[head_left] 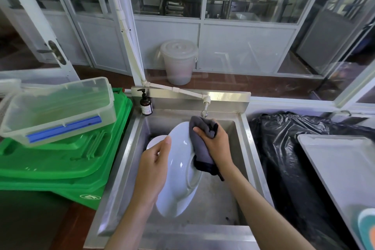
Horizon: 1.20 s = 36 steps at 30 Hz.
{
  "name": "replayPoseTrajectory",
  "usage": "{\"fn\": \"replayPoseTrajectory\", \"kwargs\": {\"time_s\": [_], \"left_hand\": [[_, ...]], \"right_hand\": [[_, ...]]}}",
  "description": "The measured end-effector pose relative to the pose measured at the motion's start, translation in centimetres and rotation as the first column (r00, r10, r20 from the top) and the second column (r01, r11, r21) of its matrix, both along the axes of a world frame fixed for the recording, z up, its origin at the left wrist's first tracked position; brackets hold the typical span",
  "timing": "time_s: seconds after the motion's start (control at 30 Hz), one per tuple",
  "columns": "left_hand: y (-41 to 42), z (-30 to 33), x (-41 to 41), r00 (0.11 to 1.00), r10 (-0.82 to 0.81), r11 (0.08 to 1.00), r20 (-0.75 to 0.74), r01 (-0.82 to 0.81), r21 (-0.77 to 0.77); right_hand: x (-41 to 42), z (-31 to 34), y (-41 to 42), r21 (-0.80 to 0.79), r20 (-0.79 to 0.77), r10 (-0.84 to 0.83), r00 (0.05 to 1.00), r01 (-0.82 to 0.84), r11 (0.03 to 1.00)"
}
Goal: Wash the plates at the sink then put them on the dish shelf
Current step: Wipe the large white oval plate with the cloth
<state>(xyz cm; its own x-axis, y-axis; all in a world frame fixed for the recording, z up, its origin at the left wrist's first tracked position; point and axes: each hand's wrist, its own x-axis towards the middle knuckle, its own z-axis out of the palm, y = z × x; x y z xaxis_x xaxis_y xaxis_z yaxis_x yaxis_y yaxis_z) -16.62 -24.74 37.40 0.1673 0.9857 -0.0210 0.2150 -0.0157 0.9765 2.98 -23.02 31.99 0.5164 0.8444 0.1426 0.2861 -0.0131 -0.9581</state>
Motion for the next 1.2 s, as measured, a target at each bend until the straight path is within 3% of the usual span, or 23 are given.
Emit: {"fn": "replayPoseTrajectory", "kwargs": {"time_s": [0.2,0.27,0.4,0.5,0.63,0.77,0.87,1.03,1.2], "left_hand": [[0.4,0.4,0.6,0.999,-0.017,0.997,-0.044,0.02,0.068],[0.3,0.8,0.6,0.999,-0.016,0.994,-0.03,0.019,0.108],[-0.2,0.9,0.1,0.996,0.029,0.997,0.085,-0.035,0.072],[-0.7,0.1,0.0,0.987,0.048,0.998,0.156,-0.053,0.028],[0.7,-0.1,0.2,0.981,-0.16,0.978,0.106,0.172,-0.116],[2.6,-0.7,0.5,0.97,-0.226,0.97,-0.095,0.215,-0.109],[1.7,-0.7,0.8,0.979,-0.174,0.979,-0.106,0.161,-0.124],[1.6,-1.6,0.3,0.99,-0.131,0.986,-0.054,0.124,-0.108],[1.4,-0.2,1.2,0.993,-0.091,0.995,-0.071,0.089,-0.036]], "right_hand": [[-1.7,1.4,0.2,0.138,-0.003,0.13,0.991,-0.129,0.982],[-1.5,1.4,0.4,0.163,-0.07,0.137,0.988,-0.124,0.979],[0.9,0.5,0.4,0.008,-0.233,0.096,0.968,-0.097,0.995],[2.6,0.2,0.1,-0.011,-0.204,0.162,0.966,-0.168,0.986],[2.8,1.6,-0.1,0.107,-0.114,0.296,0.948,-0.284,0.953],[0.4,1.7,-0.1,0.005,0.074,0.477,0.876,-0.479,0.878],[0.4,0.6,-0.5,0.054,0.121,0.448,0.886,-0.457,0.888],[2.0,-1.6,-1.4,0.068,-0.11,0.242,0.964,-0.236,0.969],[0.6,-0.3,-0.7,0.102,0.054,0.296,0.954,-0.301,0.948]]}}
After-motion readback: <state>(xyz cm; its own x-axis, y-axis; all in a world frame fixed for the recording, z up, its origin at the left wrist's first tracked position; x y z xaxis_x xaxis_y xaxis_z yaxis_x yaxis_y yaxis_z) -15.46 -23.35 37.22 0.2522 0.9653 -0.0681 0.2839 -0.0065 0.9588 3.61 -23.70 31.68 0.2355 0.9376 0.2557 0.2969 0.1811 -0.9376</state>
